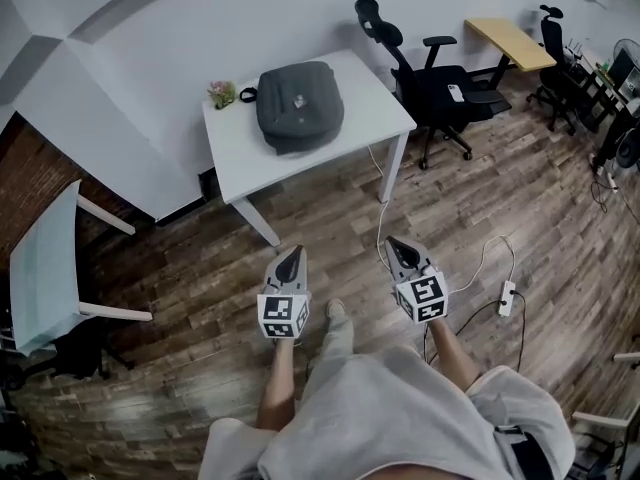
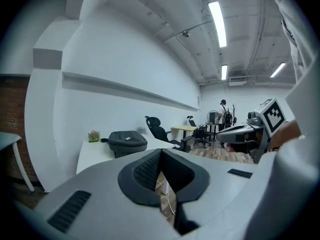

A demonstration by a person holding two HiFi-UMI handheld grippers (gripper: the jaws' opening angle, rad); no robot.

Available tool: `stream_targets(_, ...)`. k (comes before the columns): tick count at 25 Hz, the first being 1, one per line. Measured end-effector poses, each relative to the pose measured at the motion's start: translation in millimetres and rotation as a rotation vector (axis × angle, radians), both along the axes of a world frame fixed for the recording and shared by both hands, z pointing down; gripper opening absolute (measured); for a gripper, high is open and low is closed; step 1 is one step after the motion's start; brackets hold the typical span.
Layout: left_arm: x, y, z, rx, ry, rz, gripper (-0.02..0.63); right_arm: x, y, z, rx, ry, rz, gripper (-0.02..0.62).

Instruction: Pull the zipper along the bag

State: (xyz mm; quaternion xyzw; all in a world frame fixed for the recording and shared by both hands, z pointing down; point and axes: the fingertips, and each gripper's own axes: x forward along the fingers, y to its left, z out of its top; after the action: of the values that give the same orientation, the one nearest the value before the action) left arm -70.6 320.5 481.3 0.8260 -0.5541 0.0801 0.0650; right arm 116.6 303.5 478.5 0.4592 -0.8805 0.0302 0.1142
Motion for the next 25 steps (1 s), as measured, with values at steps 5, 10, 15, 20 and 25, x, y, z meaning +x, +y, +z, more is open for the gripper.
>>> stream_targets(5, -36.9, -82.9, -5.6, -0.004, 0.017, 0.022, 0.026, -47.8, -78.1, -10.2, 0.001, 0.018, -0.010, 0.014)
stream_targets(10, -63.8, -146.1, -10.2, 0.003, 0.033, 0.039, 0.026, -86.3, -138.3, -13.5, -0.004, 0.033, -0.018, 0.014)
stream_targets(15, -82.0, -189.9, -3.3, -0.012, 0.036, 0.056, 0.026, -109.2, -177.3, -11.6, -0.006, 0.044, -0.016, 0.014)
stream_targets(20, -87.0, -223.0, -3.3, -0.006, 0.038, 0.081, 0.026, -111.8, -207.6, -7.2, -0.020, 0.052, 0.010, 0.014)
stream_targets(25, -87.8, -237.9, -2.4, 0.000, 0.025, 0.093, 0.026, -112.2, -221.3, -5.1, -0.013, 0.059, 0.013, 0.014)
